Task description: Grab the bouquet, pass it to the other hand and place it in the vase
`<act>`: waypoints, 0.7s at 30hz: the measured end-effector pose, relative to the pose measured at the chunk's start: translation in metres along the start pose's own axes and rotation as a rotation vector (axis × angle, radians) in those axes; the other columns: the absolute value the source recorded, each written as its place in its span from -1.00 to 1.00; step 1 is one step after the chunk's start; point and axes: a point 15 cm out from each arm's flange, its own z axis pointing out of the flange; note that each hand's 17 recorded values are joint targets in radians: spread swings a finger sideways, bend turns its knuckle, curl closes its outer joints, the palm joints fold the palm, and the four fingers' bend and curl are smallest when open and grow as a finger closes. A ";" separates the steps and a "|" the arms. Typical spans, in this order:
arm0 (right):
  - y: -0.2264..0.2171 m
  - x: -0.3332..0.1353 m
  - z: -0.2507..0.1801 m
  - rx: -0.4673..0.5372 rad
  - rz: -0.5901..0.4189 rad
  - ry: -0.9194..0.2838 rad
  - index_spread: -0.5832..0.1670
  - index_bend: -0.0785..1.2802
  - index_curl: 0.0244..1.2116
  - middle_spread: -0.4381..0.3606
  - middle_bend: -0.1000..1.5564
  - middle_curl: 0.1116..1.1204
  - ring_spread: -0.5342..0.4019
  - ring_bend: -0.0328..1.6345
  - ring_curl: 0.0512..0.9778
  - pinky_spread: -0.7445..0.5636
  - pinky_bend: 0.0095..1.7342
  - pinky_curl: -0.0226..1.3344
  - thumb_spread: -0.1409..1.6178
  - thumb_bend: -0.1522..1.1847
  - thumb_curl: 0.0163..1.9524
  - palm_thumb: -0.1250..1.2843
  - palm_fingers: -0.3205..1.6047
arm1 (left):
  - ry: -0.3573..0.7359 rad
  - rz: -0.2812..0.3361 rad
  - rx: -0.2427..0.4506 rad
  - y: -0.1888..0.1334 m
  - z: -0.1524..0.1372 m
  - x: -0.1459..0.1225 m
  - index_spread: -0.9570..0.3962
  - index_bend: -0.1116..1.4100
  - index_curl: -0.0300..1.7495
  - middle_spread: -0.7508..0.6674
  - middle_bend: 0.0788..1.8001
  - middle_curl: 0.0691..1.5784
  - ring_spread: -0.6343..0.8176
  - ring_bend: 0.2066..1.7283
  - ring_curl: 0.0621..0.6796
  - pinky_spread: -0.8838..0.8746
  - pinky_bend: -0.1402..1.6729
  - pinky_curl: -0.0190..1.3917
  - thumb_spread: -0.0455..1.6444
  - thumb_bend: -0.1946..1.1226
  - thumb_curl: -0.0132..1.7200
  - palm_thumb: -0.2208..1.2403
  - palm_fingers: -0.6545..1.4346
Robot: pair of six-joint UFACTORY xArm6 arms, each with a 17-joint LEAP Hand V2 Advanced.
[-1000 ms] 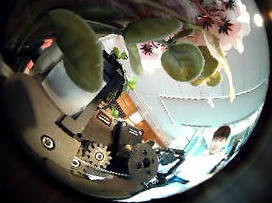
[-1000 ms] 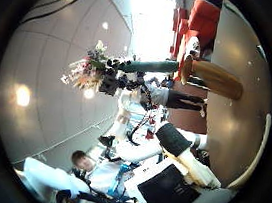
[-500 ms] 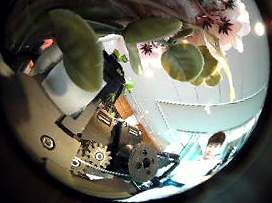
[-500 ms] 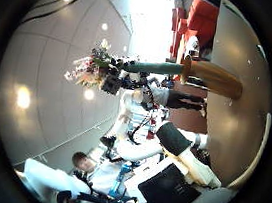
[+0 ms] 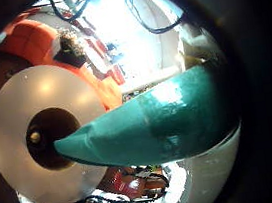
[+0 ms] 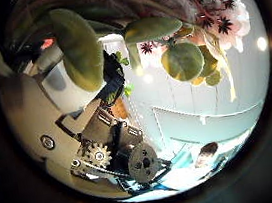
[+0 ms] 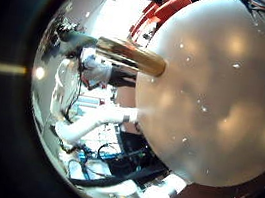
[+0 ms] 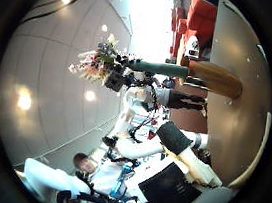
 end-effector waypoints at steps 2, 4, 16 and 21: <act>0.000 0.001 0.000 0.001 0.001 -0.001 -0.18 -0.66 -0.61 0.38 -0.61 -0.53 0.62 -0.35 -0.61 0.89 -0.26 -0.54 0.30 -0.81 -0.50 0.19 -0.59 | -0.005 -0.004 0.001 0.000 0.000 -0.001 -0.46 0.41 0.19 -0.48 0.50 -0.16 -0.62 0.67 0.51 -0.73 0.30 0.41 0.36 -0.72 0.02 0.53 0.74; 0.001 0.001 -0.001 0.003 -0.002 -0.001 -0.18 -0.66 -0.61 0.38 -0.61 -0.53 0.62 -0.35 -0.61 0.89 -0.26 -0.55 0.31 -0.81 -0.50 0.20 -0.58 | -0.008 -0.009 -0.001 0.000 0.000 -0.002 -0.46 0.40 0.20 -0.49 0.50 -0.16 -0.62 0.67 0.51 -0.74 0.29 0.42 0.37 -0.72 0.02 0.52 0.73; 0.001 0.002 -0.002 0.005 -0.003 -0.004 -0.14 -0.65 -0.59 0.37 -0.61 -0.53 0.62 -0.38 -0.62 0.89 -0.29 -0.57 0.30 -0.81 -0.50 0.21 -0.55 | -0.047 -0.026 -0.013 -0.004 0.005 -0.014 -0.48 0.35 0.21 -0.48 0.48 -0.16 -0.64 0.63 0.47 -0.75 0.22 0.41 0.34 -0.76 -0.04 0.40 0.67; 0.002 0.003 -0.001 0.004 -0.001 -0.006 -0.13 -0.62 -0.56 0.35 -0.61 -0.53 0.61 -0.40 -0.63 0.89 -0.32 -0.59 0.30 -0.81 -0.50 0.22 -0.51 | -0.046 -0.060 -0.027 -0.011 0.002 -0.026 -0.48 0.27 0.19 -0.48 0.41 -0.18 -0.69 0.48 0.37 -0.76 0.04 0.36 0.29 -0.76 -0.12 0.25 0.49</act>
